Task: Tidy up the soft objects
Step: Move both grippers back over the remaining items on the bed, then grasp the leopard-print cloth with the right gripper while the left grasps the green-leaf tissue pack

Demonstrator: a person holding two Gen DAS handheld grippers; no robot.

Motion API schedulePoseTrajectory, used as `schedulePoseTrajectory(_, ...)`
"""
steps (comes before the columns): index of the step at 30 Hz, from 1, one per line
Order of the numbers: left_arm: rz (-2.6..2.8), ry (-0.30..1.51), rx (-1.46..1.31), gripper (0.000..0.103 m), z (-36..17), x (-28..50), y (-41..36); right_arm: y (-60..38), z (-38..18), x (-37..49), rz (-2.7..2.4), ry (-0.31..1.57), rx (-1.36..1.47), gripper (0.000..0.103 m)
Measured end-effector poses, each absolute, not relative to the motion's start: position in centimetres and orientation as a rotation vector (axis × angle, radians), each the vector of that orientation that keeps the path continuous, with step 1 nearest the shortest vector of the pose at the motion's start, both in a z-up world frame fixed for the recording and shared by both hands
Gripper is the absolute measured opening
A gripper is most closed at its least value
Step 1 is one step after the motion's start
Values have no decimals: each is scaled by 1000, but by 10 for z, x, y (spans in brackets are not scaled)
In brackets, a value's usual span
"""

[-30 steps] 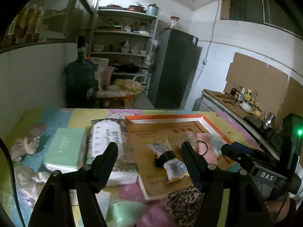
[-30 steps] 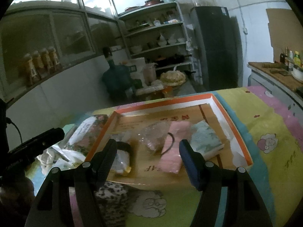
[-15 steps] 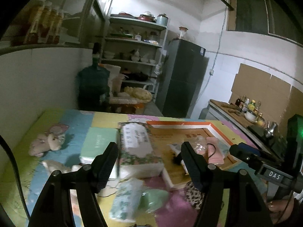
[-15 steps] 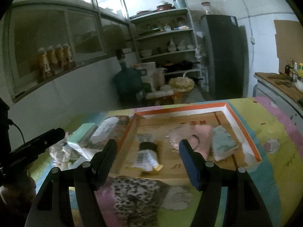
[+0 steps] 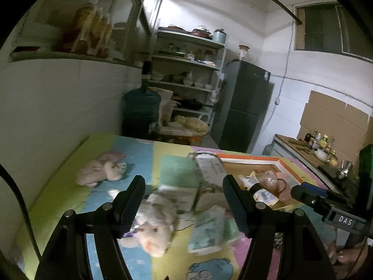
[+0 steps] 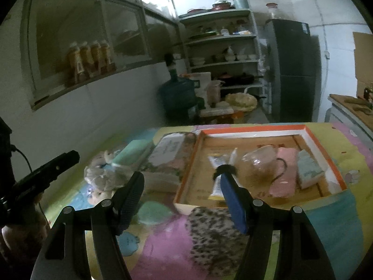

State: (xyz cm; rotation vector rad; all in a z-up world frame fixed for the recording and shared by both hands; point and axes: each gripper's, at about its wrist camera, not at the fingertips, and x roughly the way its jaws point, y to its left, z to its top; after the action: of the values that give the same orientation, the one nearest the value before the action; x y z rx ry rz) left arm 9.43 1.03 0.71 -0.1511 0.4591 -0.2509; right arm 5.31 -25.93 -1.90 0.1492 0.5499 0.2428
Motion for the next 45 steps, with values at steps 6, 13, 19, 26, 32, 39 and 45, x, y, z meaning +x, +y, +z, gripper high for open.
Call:
schedulePoseTrajectory(6, -240, 462, -174, 69, 0, 87, 34, -240, -25, 52, 253, 568, 128, 70)
schedulePoseTrajectory(13, -284, 464, -166, 69, -12, 81, 41, -231, -39, 53, 249, 607, 129, 70)
schedulePoseTrajectory(19, -404, 492, -87, 69, -25, 78, 20, -234, -52, 50, 227, 640, 144, 70)
schedulePoseTrajectory(26, -521, 546, -62, 69, -41, 83, -2, -240, -63, 45, 190, 668, 158, 70)
schedulePoseTrajectory(32, -552, 562, 5, 69, -45, 93, -24, -252, -67, 41, 151, 677, 173, 70)
schedulePoseTrajectory(39, -559, 570, 147, 69, -54, 103, -54, -263, -69, 42, 119, 684, 184, 70)
schedulePoseTrajectory(45, -543, 611, 162, 69, -64, 118, -53, -275, -77, 41, 95, 698, 199, 70)
